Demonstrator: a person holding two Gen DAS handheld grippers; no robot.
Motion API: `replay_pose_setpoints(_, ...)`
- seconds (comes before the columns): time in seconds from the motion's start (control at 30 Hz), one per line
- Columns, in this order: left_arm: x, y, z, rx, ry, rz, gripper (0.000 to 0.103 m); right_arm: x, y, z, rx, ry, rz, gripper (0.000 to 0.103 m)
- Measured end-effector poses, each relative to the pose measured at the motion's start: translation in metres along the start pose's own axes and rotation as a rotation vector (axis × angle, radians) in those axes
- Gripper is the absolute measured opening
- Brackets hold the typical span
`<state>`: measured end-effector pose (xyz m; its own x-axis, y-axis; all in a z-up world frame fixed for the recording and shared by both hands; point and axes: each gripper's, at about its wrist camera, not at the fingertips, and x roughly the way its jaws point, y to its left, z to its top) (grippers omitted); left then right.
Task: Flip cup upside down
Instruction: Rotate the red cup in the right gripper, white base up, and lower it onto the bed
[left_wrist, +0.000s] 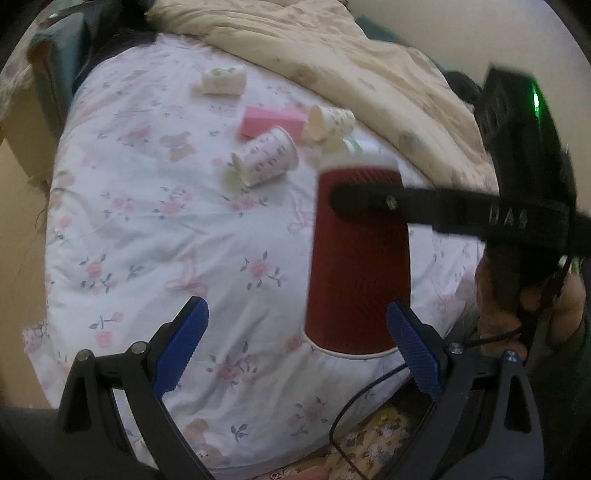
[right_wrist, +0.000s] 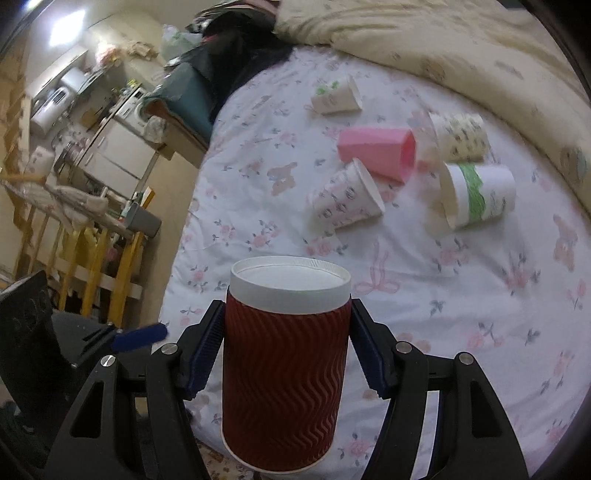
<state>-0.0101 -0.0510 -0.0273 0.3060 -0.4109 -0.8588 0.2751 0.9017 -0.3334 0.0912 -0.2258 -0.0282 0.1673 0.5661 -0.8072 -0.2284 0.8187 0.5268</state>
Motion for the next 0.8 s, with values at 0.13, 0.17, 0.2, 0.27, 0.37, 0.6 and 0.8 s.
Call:
replay_pose_setpoints(0.13,0.009,0.0,-0.003,0.005,0.035,0.013,0.096,0.001,0.0,0.001,0.013,0.003,0.032,0.068)
replay_pose_setpoints(0.17,0.011,0.001,-0.003,0.002,0.041,0.021,0.096,0.001,-0.001,0.001,0.013,0.004,0.036,0.068)
replay_pose_setpoints(0.2,0.012,0.003,-0.003,-0.003,0.049,0.034,0.096,-0.001,0.0,0.002,0.009,0.0,0.033,0.068)
replay_pose_setpoints(0.27,0.016,0.007,-0.003,-0.014,0.064,0.062,0.096,-0.003,0.001,0.002,-0.003,0.0,0.024,0.068)
replay_pose_setpoints(0.37,0.018,0.015,-0.002,-0.044,0.073,0.079,0.096,-0.007,0.008,-0.001,-0.051,0.006,0.014,0.068)
replay_pose_setpoints(0.6,0.019,0.034,0.0,-0.099,0.074,0.18,0.095,-0.015,0.027,-0.01,-0.147,0.009,-0.016,0.067)
replay_pose_setpoints(0.8,-0.001,0.042,0.004,-0.098,-0.011,0.3,0.096,-0.011,0.032,0.003,-0.181,-0.005,-0.111,0.067)
